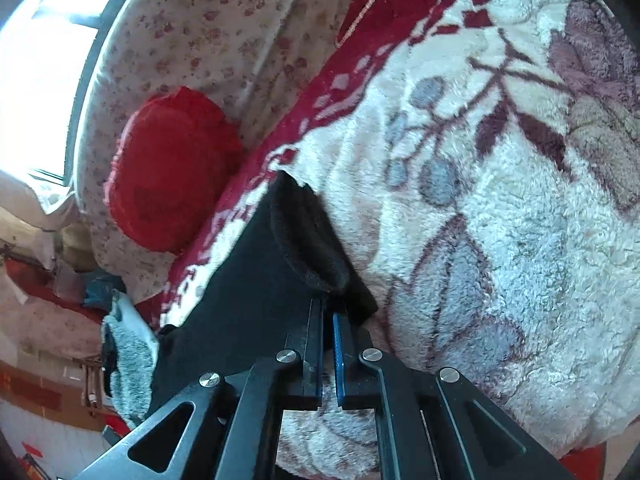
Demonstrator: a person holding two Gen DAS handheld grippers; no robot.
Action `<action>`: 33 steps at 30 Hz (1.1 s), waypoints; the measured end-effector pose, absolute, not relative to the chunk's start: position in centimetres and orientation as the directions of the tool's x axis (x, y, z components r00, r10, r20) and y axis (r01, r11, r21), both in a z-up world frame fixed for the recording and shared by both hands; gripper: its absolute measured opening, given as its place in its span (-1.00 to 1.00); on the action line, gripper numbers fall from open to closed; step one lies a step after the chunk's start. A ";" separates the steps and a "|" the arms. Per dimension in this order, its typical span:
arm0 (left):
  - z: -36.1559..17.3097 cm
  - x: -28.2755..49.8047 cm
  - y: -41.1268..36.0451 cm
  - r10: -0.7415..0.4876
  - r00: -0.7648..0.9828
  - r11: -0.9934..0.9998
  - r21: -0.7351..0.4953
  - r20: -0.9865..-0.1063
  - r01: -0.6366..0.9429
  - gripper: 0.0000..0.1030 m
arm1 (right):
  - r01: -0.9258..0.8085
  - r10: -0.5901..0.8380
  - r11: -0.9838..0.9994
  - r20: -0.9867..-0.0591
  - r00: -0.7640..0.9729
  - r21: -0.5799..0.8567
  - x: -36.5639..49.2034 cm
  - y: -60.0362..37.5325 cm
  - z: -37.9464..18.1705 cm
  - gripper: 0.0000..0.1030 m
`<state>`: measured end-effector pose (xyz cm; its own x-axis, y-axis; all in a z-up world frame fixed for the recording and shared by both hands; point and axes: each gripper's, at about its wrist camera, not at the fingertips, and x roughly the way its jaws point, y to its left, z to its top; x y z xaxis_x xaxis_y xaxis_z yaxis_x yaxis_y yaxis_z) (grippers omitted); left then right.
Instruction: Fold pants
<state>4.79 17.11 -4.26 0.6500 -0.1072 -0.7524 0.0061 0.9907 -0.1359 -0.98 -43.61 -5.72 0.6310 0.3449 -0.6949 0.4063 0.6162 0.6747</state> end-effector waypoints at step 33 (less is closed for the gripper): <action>0.2 10.7 12.6 0.011 0.758 0.999 0.046 -0.652 0.025 -0.24 | 0.221 -0.171 0.974 -0.788 0.591 -0.045 7.3 -35.4 -0.6 -0.91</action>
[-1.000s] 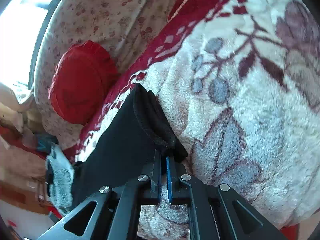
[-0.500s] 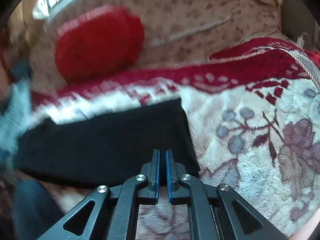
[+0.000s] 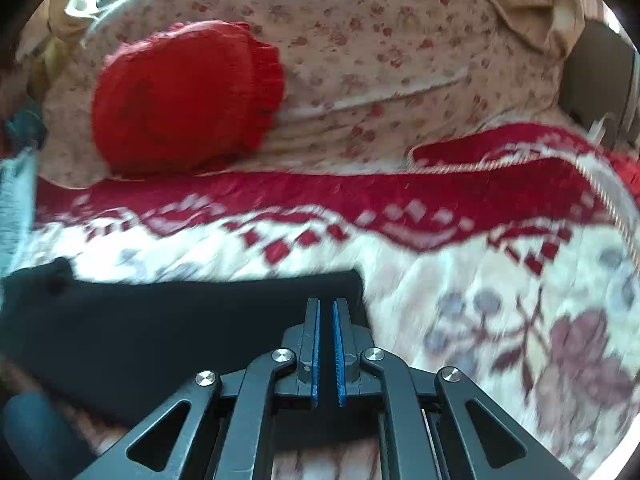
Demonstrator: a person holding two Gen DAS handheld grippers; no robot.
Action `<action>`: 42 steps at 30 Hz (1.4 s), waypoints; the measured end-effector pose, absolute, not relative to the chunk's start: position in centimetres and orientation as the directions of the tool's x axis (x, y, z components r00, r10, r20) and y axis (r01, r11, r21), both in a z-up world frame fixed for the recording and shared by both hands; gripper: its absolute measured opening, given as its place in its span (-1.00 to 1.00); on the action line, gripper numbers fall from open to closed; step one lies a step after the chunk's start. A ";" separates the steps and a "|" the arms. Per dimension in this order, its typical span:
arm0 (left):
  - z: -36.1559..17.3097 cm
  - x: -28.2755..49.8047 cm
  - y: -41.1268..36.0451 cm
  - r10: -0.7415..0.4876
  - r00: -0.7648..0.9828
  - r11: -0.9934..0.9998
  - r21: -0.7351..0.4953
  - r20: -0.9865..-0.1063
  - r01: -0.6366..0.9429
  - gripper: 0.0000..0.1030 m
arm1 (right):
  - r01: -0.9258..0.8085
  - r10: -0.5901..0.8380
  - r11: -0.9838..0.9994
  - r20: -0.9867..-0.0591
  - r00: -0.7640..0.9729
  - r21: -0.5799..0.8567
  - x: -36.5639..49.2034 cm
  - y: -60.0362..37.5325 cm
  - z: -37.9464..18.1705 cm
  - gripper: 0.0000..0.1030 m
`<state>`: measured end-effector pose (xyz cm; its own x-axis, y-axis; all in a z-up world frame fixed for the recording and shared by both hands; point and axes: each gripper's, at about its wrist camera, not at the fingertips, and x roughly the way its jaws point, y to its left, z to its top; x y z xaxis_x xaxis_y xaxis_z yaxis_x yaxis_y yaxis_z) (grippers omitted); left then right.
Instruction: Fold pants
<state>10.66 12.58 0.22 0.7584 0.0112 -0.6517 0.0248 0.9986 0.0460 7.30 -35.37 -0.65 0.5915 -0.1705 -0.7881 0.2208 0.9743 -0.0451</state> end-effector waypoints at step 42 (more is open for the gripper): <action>0.5 5.0 4.2 -0.270 0.637 0.960 -0.150 -0.722 0.238 -0.22 | 0.059 -0.108 0.994 -0.702 0.704 -0.094 5.2 -22.9 0.0 -0.78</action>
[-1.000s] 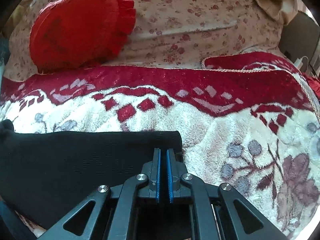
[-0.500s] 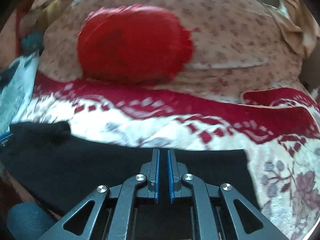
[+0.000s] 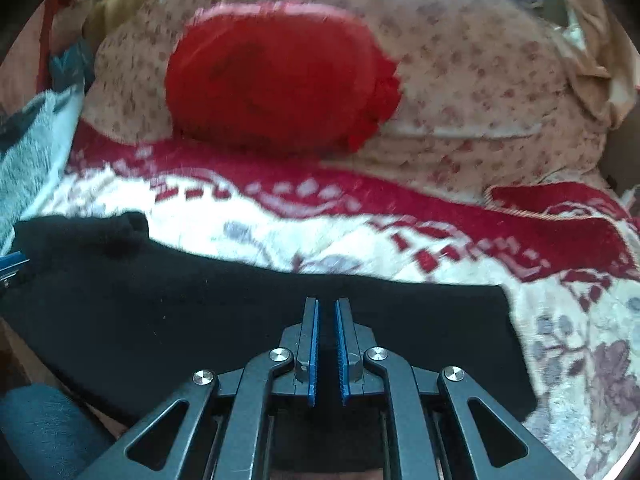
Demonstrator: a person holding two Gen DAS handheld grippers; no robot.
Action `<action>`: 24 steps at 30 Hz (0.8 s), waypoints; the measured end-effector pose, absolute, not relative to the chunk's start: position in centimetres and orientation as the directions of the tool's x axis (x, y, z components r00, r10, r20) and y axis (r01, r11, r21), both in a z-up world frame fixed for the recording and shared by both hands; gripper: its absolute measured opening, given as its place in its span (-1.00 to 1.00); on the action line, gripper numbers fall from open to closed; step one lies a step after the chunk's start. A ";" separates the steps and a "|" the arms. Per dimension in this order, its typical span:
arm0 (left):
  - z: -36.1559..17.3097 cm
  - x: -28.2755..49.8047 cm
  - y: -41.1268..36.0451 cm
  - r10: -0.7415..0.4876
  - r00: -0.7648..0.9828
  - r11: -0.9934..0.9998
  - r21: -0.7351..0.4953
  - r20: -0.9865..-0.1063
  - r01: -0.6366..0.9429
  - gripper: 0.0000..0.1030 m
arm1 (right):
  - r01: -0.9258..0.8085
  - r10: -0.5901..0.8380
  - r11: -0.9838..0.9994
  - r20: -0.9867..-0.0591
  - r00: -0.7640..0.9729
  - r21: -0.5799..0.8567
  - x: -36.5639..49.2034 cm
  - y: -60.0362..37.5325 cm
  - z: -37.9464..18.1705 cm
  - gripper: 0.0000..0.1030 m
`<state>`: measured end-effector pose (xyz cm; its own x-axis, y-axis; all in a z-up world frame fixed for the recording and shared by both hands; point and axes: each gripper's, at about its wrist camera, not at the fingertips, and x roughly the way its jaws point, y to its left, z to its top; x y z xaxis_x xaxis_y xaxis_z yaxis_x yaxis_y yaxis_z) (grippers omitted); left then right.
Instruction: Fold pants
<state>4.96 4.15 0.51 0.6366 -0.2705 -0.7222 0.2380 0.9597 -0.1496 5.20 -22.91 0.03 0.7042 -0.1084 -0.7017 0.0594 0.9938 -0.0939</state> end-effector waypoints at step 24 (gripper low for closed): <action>-1.0 1.8 -1.8 -0.360 0.528 0.924 -0.214 -0.769 0.318 -0.22 | 0.410 0.312 0.356 -0.521 0.795 0.840 -5.3 -43.3 -7.5 -0.24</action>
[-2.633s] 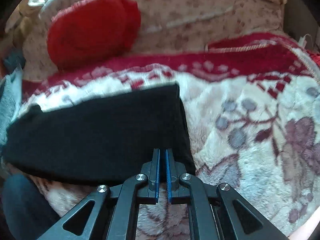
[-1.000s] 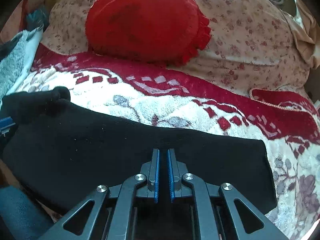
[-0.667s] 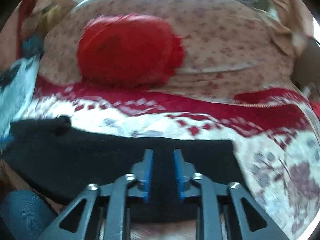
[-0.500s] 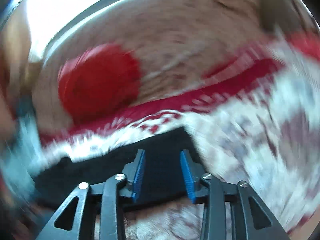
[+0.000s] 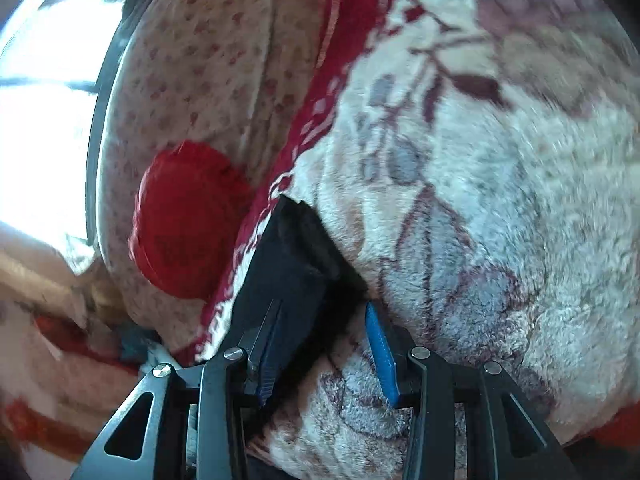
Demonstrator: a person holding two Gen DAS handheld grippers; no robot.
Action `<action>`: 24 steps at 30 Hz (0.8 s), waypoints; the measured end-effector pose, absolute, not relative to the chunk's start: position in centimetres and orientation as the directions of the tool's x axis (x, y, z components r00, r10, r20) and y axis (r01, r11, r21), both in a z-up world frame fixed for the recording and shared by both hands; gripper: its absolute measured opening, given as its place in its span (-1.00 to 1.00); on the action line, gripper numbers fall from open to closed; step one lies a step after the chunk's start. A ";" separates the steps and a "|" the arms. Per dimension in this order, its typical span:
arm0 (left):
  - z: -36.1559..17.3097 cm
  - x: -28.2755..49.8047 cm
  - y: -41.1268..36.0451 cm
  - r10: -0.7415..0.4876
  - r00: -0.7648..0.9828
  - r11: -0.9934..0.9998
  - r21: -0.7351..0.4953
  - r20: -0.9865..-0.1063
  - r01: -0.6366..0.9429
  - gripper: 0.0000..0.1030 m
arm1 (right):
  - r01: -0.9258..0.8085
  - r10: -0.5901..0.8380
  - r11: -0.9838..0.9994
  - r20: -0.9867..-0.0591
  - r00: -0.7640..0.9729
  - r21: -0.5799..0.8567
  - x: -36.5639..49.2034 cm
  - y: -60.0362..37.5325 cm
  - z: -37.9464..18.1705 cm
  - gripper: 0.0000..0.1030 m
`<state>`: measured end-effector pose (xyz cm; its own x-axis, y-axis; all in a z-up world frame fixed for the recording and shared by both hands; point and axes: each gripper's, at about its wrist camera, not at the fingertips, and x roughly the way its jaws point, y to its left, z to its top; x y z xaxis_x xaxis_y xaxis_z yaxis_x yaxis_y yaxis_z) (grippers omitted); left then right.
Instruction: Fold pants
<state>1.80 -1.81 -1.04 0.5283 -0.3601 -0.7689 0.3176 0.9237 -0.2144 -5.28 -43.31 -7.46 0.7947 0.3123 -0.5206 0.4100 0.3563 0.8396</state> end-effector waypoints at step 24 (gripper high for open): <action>-1.3 2.4 -0.2 -0.433 0.497 0.900 -0.327 -0.752 0.288 -0.22 | 0.376 0.329 0.383 -0.505 0.798 0.844 -4.3 -43.4 -7.8 -0.60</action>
